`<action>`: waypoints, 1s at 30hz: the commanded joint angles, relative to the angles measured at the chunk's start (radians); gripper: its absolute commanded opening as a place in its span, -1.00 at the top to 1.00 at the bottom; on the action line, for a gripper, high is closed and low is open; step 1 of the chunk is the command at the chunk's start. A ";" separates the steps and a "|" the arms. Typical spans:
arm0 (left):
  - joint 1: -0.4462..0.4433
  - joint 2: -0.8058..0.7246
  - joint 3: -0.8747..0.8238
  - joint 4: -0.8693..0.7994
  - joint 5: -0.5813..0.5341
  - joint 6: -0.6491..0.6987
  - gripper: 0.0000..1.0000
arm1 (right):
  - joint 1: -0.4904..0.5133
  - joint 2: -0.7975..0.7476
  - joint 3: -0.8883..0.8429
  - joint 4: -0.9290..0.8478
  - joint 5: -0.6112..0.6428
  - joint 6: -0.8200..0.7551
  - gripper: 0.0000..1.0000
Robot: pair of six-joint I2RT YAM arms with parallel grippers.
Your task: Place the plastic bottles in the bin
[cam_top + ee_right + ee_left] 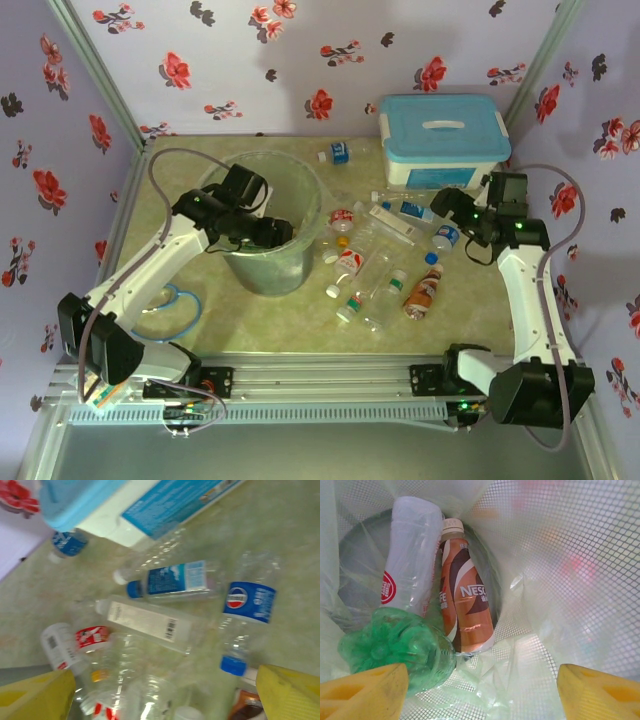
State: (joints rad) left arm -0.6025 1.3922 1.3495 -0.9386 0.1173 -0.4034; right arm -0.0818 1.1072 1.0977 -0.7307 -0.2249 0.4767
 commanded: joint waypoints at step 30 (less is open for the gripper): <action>-0.014 -0.269 -0.029 0.194 -0.118 -0.121 -0.88 | -0.125 0.613 -0.001 0.271 0.004 0.167 -0.99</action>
State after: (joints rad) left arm -0.6109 1.1435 1.3342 -0.8078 0.0177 -0.4931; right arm -0.2031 1.6985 1.1160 -0.5091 -0.1810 0.5968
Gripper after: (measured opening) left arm 0.934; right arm 0.993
